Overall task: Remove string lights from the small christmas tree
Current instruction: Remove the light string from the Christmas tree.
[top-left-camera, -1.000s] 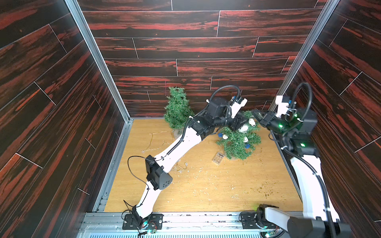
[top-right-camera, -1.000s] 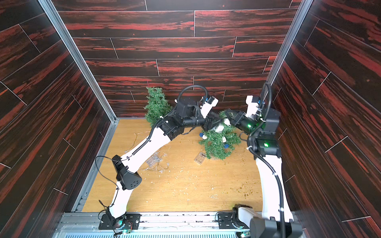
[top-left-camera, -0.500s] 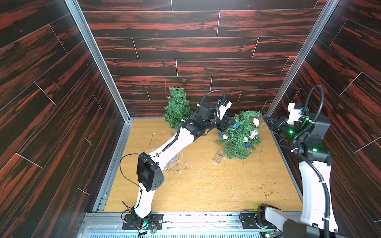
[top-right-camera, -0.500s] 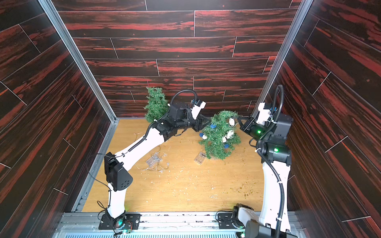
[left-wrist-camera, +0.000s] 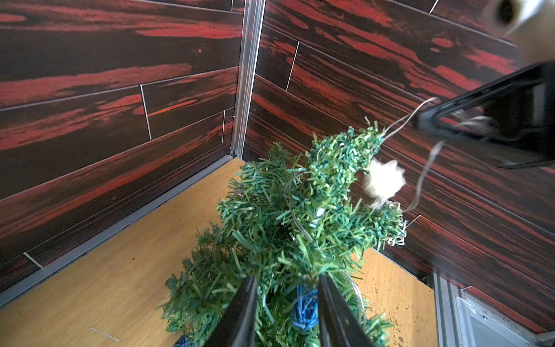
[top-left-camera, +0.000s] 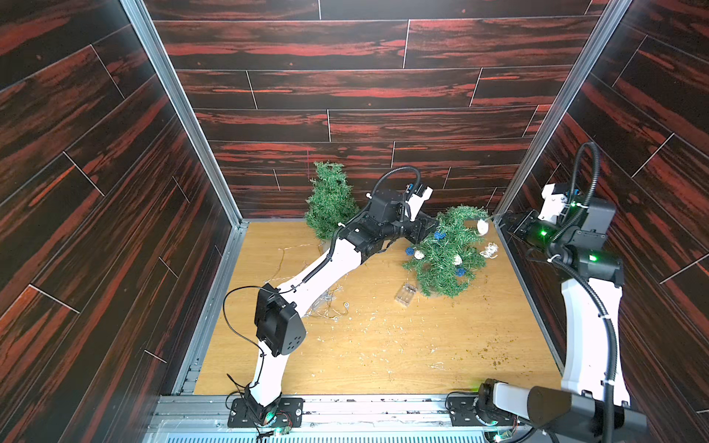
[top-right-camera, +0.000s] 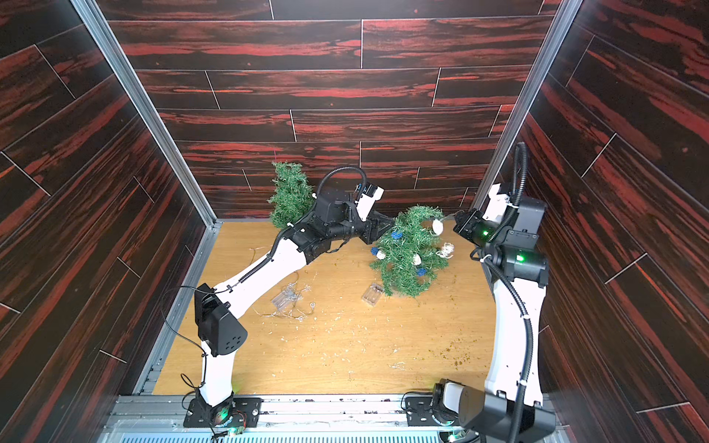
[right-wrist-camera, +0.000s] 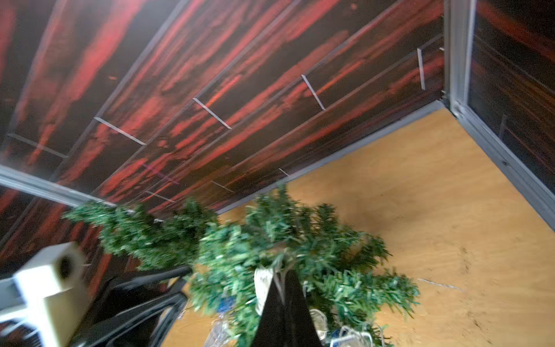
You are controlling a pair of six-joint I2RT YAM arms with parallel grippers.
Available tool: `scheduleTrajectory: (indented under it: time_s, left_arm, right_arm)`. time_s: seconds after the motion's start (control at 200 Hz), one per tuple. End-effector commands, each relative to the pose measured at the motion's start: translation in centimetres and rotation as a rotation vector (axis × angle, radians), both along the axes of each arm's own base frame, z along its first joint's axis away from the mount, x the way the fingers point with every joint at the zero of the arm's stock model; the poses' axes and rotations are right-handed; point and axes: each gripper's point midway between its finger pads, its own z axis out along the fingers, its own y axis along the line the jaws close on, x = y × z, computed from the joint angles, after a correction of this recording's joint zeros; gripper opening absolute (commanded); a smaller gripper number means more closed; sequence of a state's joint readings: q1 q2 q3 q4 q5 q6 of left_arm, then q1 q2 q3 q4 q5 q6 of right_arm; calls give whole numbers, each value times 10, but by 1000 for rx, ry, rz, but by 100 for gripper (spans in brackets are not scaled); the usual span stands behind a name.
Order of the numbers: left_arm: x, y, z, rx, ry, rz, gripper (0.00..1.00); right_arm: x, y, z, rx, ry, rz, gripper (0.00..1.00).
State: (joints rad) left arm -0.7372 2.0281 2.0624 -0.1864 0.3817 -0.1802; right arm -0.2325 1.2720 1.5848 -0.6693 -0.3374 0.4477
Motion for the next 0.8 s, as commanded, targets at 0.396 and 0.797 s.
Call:
scheduleTrajectory:
  time_s: [0.396, 0.797]
  left_arm:
    - [-14, 5, 20, -29, -17, -32, 34]
    - [-23, 1, 3, -45, 18, -46, 31]
  right_arm:
    - [64, -35, 6, -11, 0, -120, 0]
    - [124, 41, 83, 166, -203, 137, 0]
